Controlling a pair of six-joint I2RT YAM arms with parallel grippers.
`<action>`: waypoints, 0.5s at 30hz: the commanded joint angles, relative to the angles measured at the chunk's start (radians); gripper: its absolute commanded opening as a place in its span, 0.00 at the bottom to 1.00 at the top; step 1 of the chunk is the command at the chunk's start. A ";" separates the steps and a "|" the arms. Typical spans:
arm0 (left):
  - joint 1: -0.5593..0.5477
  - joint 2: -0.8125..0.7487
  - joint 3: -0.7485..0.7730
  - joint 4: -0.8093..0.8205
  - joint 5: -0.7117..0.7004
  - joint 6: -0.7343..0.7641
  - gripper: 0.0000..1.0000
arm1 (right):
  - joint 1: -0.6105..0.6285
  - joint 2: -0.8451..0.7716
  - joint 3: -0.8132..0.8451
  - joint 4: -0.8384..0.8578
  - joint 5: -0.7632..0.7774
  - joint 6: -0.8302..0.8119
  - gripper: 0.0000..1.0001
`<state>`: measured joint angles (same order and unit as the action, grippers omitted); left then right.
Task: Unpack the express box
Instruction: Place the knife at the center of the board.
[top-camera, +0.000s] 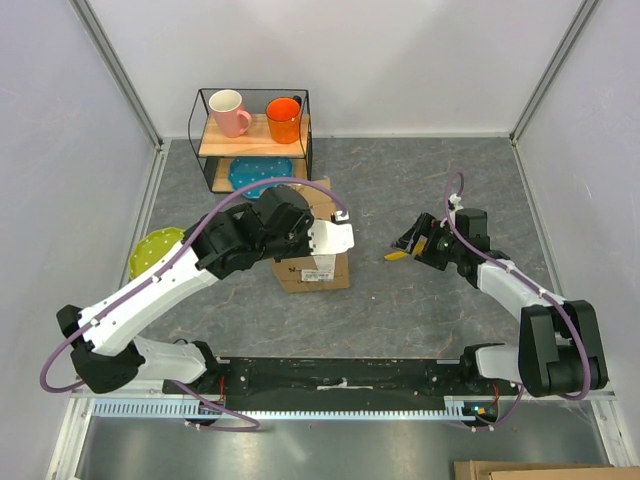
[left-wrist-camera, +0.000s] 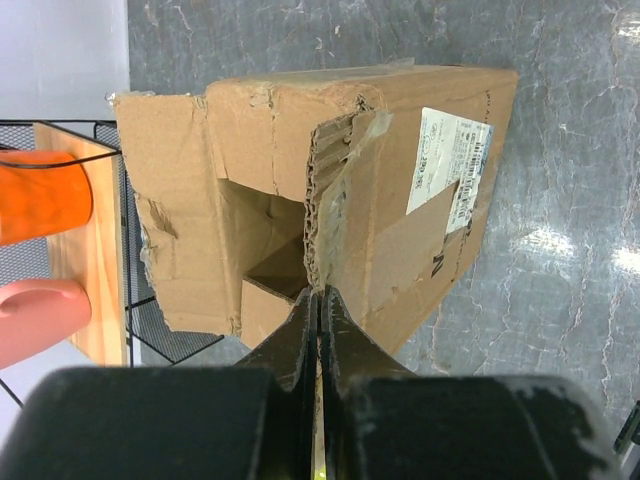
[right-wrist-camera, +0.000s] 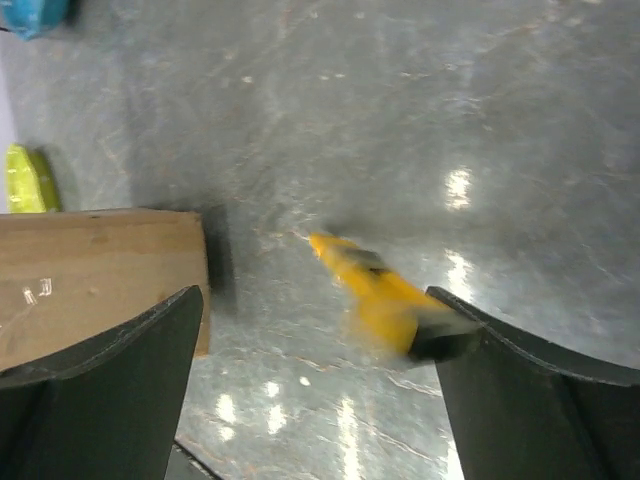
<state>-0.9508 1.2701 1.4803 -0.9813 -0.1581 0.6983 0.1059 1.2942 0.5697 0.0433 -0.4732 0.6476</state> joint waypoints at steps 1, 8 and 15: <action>-0.023 0.015 0.063 0.041 -0.038 -0.020 0.02 | -0.008 -0.052 0.065 -0.196 0.152 -0.118 0.98; -0.051 0.057 0.089 0.062 -0.103 0.003 0.02 | -0.009 -0.171 0.131 -0.417 0.364 -0.173 0.98; -0.074 0.071 0.081 0.093 -0.113 0.017 0.02 | -0.009 -0.410 0.208 -0.502 0.353 -0.166 0.98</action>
<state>-1.0080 1.3441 1.5211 -0.9684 -0.2344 0.6983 0.0998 0.9962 0.7036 -0.4335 -0.0891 0.4858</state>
